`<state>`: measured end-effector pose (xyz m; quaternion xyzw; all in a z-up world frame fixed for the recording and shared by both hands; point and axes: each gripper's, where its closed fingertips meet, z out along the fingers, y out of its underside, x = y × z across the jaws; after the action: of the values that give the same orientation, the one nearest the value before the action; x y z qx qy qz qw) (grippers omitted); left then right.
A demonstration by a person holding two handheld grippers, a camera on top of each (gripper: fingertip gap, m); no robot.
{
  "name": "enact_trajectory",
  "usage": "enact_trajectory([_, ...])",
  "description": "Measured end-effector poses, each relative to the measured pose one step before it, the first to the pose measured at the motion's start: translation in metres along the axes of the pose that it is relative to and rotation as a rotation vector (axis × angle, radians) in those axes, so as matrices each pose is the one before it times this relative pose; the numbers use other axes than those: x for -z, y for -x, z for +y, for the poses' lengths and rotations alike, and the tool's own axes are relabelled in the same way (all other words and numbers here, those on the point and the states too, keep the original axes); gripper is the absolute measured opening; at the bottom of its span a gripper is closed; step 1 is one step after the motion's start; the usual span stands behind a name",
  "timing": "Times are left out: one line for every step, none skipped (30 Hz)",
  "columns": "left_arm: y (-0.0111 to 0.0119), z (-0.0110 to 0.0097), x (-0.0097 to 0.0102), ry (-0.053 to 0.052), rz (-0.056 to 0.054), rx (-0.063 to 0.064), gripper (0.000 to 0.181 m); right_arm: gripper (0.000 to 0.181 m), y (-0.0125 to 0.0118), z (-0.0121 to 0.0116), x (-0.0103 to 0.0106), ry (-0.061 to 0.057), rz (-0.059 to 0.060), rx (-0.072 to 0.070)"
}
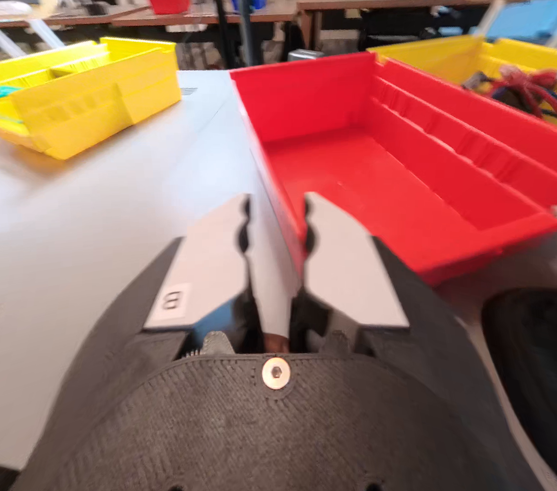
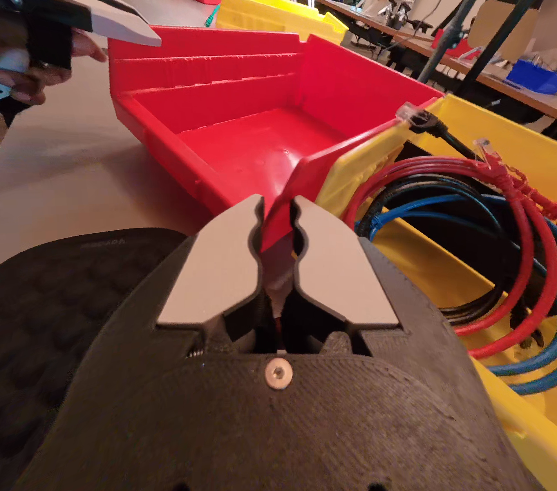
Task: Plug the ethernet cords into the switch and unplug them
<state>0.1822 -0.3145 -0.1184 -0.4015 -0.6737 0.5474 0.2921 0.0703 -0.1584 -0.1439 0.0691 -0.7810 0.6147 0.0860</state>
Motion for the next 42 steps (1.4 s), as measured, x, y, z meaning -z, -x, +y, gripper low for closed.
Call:
enact_trajectory([-0.00189, 0.00063, 0.00302, 0.0134, 0.0096, -0.0064, 0.011, 0.014, 0.00364, -0.00084, -0.00123, -0.0080, -0.0180, 0.0175])
enact_trajectory([0.00438, 0.00240, 0.00476, 0.0379, -0.0301, -0.0126, 0.010, 0.014, 0.00511, -0.00086, -0.00028, -0.0061, -0.0243, 0.0216])
enact_trajectory([0.00212, 0.00151, 0.00645, 0.0329, -0.0185, -0.0151, 0.009, 0.014, 0.00431, -0.00102, 0.00038, -0.0054, -0.0153, 0.0288])
enact_trajectory([0.00099, 0.00136, 0.00731, 0.0286, -0.0114, -0.0090, 0.010, 0.014, 0.00313, -0.00067, 0.00039, -0.0026, -0.0072, 0.0281])
enact_trajectory([-0.00030, 0.00048, 0.00643, 0.0148, 0.0005, -0.0012, 0.010, 0.014, 0.00120, -0.00048, 0.00008, -0.0007, 0.0033, 0.0183])
enact_trajectory([-0.00070, 0.00073, 0.00408, 0.0101, 0.0091, 0.0070, 0.011, 0.013, -0.00029, -0.00044, -0.00015, -0.0002, 0.0088, 0.0083])
enact_trajectory([0.00095, 0.00048, 0.00157, 0.0004, 0.0004, 0.0087, 0.014, 0.015, -0.00095, 0.00017, -0.00086, 0.0050, 0.0073, -0.0009])
enact_trajectory([0.00374, -0.00321, -0.00007, -0.0354, -0.0172, 0.0080, 0.025, 0.025, -0.00091, 0.00094, -0.00150, 0.0118, 0.0017, -0.0065])
enact_trajectory([0.00472, -0.00430, -0.00119, -0.0499, -0.0240, 0.0148, 0.040, 0.036, -0.00102, 0.00153, -0.00207, 0.0192, 0.0003, -0.0095])
enact_trajectory([0.00363, -0.00154, -0.00153, -0.0298, -0.0176, 0.0202, 0.049, 0.044, -0.00107, 0.00152, -0.00230, 0.0198, 0.0011, -0.0131])
enact_trajectory([0.00057, 0.00146, -0.00134, -0.0014, -0.0015, 0.0179, 0.055, 0.044, 0.00010, -0.00009, -0.00225, 0.0107, -0.0059, -0.0125])
enact_trajectory([-0.00191, 0.00237, -0.00167, 0.0101, 0.0129, 0.0155, 0.058, 0.044, 0.00039, -0.00119, -0.00225, 0.0045, -0.0036, -0.0087])
enact_trajectory([-0.00325, 0.00256, -0.00243, 0.0151, 0.0201, 0.0096, 0.059, 0.043, 0.00041, -0.00103, -0.00267, 0.0081, -0.0013, -0.0039])
enact_trajectory([-0.00364, 0.00353, -0.00293, 0.0230, 0.0196, 0.0036, 0.059, 0.042, 0.00021, -0.00010, -0.00331, 0.0161, 0.0007, -0.0047])
enact_trajectory([-0.00371, 0.00495, -0.00352, 0.0321, 0.0180, -0.0014, 0.058, 0.038, -0.00085, 0.00068, -0.00327, 0.0219, 0.0074, -0.0084])
enact_trajectory([-0.00317, 0.00631, -0.00353, 0.0409, 0.0141, -0.0107, 0.045, 0.029, -0.00283, -0.00072, -0.00219, 0.0130, 0.0201, -0.0088])
enact_trajectory([0.00148, 0.00454, -0.00255, 0.0333, -0.0211, -0.0194, 0.026, 0.025, -0.00237, -0.00056, -0.00169, 0.0143, 0.0152, -0.0010])
enact_trajectory([0.00799, -0.00135, 0.00060, 0.0059, -0.0690, -0.0428, 0.011, 0.024, -0.00116, -0.00109, -0.00096, 0.0120, 0.0063, 0.0274])
enact_trajectory([0.00173, -0.00441, 0.00278, -0.0051, -0.0456, -0.0435, 0.009, 0.022, -0.00214, -0.00373, 0.00049, -0.0062, 0.0166, 0.0476])
enact_trajectory([0.00111, -0.00782, 0.00560, -0.0131, -0.0508, -0.0409, 0.008, 0.020, -0.00473, -0.00645, 0.00207, -0.0237, 0.0368, 0.0418])
enact_trajectory([0.00058, -0.01272, 0.00829, -0.0370, -0.0441, -0.0226, 0.007, 0.019, -0.00466, -0.00685, 0.00289, -0.0198, 0.0255, 0.0242])
enact_trajectory([0.00293, -0.01580, 0.01049, -0.0599, -0.0553, -0.0142, 0.006, 0.018, -0.00379, -0.00927, 0.00429, -0.0334, 0.0046, -0.0038])
enact_trajectory([0.00372, -0.01787, 0.01168, -0.0745, -0.0524, -0.0050, 0.006, 0.018, -0.00442, -0.01220, 0.00647, -0.0486, -0.0007, -0.0234])
enact_trajectory([0.00262, -0.02005, 0.01206, -0.0864, -0.0354, 0.0175, 0.006, 0.017, -0.00495, -0.01278, 0.00790, -0.0447, 0.0035, -0.0159])
enact_trajectory([0.00025, -0.01803, 0.01174, -0.0654, -0.0133, 0.0158, 0.006, 0.017, -0.00632, -0.01215, 0.00891, -0.0372, 0.0172, 0.0040])
enact_trajectory([-0.00205, -0.01572, 0.00924, -0.0549, -0.0050, 0.0047, 0.007, 0.017, -0.00690, -0.01204, 0.01002, -0.0384, 0.0239, 0.0237])
enact_trajectory([-0.00334, -0.01519, 0.00716, -0.0587, -0.0063, 0.0032, 0.007, 0.016, -0.00804, -0.01104, 0.01112, -0.0333, 0.0294, 0.0323])
enact_trajectory([-0.00540, -0.01478, 0.00647, -0.0581, -0.0034, -0.0016, 0.007, 0.016, -0.00921, -0.01025, 0.01221, -0.0321, 0.0311, 0.0321])
enact_trajectory([-0.00680, -0.01517, 0.00635, -0.0536, -0.0036, -0.0012, 0.007, 0.017, -0.01002, -0.00913, 0.01316, -0.0289, 0.0284, 0.0270])
enact_trajectory([-0.00848, -0.01631, 0.00591, -0.0556, 0.0048, 0.0029, 0.007, 0.017, -0.01095, -0.00725, 0.01425, -0.0189, 0.0292, 0.0226])
enact_trajectory([-0.01110, -0.01677, 0.00455, -0.0588, 0.0189, 0.0055, 0.007, 0.016, -0.01217, -0.00578, 0.01537, -0.0161, 0.0331, 0.0225])
enact_trajectory([-0.01375, -0.01577, 0.00221, -0.0567, 0.0323, 0.0089, 0.008, 0.017, -0.01388, -0.00421, 0.01655, -0.0146, 0.0388, 0.0270])
enact_trajectory([-0.01650, -0.01382, -0.00084, -0.0544, 0.0463, 0.0124, 0.009, 0.017, -0.01542, -0.00201, 0.01683, -0.0069, 0.0446, 0.0335])
enact_trajectory([-0.01874, -0.01118, -0.00382, -0.0501, 0.0581, 0.0157, 0.010, 0.018, -0.01676, 0.00063, 0.01653, 0.0048, 0.0480, 0.0403])
enact_trajectory([-0.02019, -0.00851, -0.00708, -0.0417, 0.0634, 0.0212, 0.011, 0.019, -0.01720, 0.00367, 0.01581, 0.0168, 0.0462, 0.0431])
enact_trajectory([-0.02113, -0.00616, -0.01038, -0.0331, 0.0659, 0.0166, 0.011, 0.018, -0.01766, 0.00683, 0.01448, 0.0283, 0.0433, 0.0371])
enact_trajectory([-0.02199, -0.00384, -0.01315, -0.0237, 0.0724, 0.0149, 0.013, 0.018, -0.01826, 0.00955, 0.01321, 0.0347, 0.0409, 0.0186])
enact_trajectory([-0.02246, -0.00186, -0.01492, -0.0167, 0.0767, 0.0254, 0.014, 0.018, -0.01864, 0.01127, 0.01220, 0.0358, 0.0388, 0.0013])
enact_trajectory([-0.02218, -0.00048, -0.01592, -0.0127, 0.0756, 0.0314, 0.016, 0.018, -0.01842, 0.01275, 0.01098, 0.0382, 0.0369, -0.0026])
enact_trajectory([-0.02132, 0.00148, -0.01643, -0.0041, 0.0676, 0.0220, 0.017, 0.018, -0.01730, 0.01366, 0.00996, 0.0375, 0.0347, -0.0016])
enact_trajectory([-0.02005, 0.00297, -0.01657, 0.0062, 0.0552, 0.0066, 0.018, 0.018, -0.01602, 0.01463, 0.00903, 0.0369, 0.0349, -0.0003])
enact_trajectory([-0.01937, 0.00349, -0.01650, 0.0083, 0.0472, 0.0011, 0.019, 0.018, -0.01476, 0.01588, 0.00811, 0.0377, 0.0342, -0.0029])
